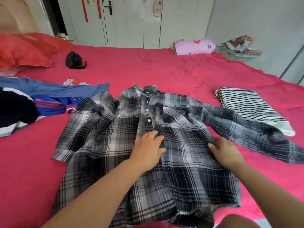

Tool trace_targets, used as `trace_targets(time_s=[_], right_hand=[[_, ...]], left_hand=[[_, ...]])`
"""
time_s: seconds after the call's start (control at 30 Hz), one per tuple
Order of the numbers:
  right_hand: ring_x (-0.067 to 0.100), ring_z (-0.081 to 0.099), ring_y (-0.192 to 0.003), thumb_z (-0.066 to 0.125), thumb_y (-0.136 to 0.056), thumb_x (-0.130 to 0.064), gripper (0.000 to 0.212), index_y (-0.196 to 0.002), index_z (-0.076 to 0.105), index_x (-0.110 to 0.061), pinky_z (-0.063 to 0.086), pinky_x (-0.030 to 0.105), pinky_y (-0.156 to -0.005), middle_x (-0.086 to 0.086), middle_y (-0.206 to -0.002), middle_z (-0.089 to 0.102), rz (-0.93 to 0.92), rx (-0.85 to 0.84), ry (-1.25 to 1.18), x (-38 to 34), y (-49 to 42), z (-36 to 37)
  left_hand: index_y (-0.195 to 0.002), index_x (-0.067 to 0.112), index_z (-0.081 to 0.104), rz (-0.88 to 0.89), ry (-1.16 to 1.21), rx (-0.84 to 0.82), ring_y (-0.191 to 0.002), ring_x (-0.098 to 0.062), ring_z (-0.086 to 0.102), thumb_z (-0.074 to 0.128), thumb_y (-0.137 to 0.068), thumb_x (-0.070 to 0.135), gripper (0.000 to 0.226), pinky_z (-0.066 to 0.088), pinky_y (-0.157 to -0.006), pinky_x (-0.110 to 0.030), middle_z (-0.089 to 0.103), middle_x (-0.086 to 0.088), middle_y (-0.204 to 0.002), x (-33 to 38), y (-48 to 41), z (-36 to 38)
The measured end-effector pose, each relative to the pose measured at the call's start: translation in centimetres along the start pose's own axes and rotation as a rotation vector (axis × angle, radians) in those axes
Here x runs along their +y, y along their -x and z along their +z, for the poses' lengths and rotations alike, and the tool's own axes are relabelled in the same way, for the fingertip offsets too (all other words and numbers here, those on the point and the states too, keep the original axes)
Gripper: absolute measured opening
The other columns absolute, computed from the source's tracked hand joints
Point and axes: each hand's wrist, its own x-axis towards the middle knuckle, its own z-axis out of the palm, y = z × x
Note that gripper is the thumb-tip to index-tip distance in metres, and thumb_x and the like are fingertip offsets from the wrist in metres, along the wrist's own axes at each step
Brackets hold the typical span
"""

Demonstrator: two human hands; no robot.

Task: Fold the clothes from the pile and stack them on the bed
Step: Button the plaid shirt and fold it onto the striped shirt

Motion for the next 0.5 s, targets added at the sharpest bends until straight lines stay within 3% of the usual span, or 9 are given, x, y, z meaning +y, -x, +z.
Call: trace_targets(time_s=[0.13,0.23,0.3,0.4,0.5], right_hand=[[0.030,0.059,-0.106,0.063,-0.085,-0.034,0.048,-0.120,0.048,-0.006,0.043,0.033,-0.082,0.014,-0.113,0.063,0.034,-0.048,-0.024,1.2,1.1,-1.1],[0.022,0.058,-0.082,0.064,-0.084,-0.033,0.021,-0.084,0.051,-0.017,0.032,0.027,-0.062,0.002,-0.083,0.061,0.030,-0.080,-0.035,2.6,2.0,-1.7],[0.021,0.059,-0.079,0.063,-0.085,-0.033,0.021,-0.074,0.048,-0.024,0.026,0.027,-0.058,-0.007,-0.071,0.055,0.013,-0.041,-0.088,3.6,2.4,-2.0],[0.023,0.061,-0.090,0.060,-0.086,-0.036,0.017,-0.088,0.051,-0.022,0.026,0.027,-0.060,-0.007,-0.077,0.057,-0.002,0.033,-0.148,4.6,2.7,-1.9],[0.022,0.061,-0.097,0.059,-0.086,-0.042,0.031,-0.107,0.055,-0.019,0.036,0.027,-0.065,-0.002,-0.096,0.067,-0.050,-0.048,-0.129,5.4,3.4,-1.2]], left_hand=[[-0.143,0.017,0.032,0.114,0.063,-0.031,-0.135,-0.025,0.027,0.041,-0.099,0.031,0.048,0.031,-0.108,-0.042,0.029,-0.003,-0.149,4.5,-4.0,1.0],[-0.141,0.014,0.036,0.155,0.112,-0.032,-0.132,-0.026,0.032,0.043,-0.098,0.029,0.046,0.032,-0.108,-0.040,0.038,-0.007,-0.143,7.3,-7.2,1.6],[-0.141,0.013,0.038,0.138,0.175,-0.036,-0.132,-0.028,0.036,0.044,-0.098,0.030,0.046,0.032,-0.108,-0.038,0.041,-0.013,-0.142,9.1,-9.4,2.1],[-0.135,0.011,0.044,0.081,0.278,-0.026,-0.115,-0.032,0.052,0.045,-0.096,0.040,0.049,0.042,-0.090,-0.034,0.055,-0.017,-0.126,12.2,-12.5,2.8],[-0.134,0.007,0.042,-0.054,0.332,-0.095,-0.120,-0.032,0.050,0.051,-0.089,0.051,0.064,0.042,-0.094,-0.035,0.052,-0.016,-0.132,14.7,-14.6,4.1]])
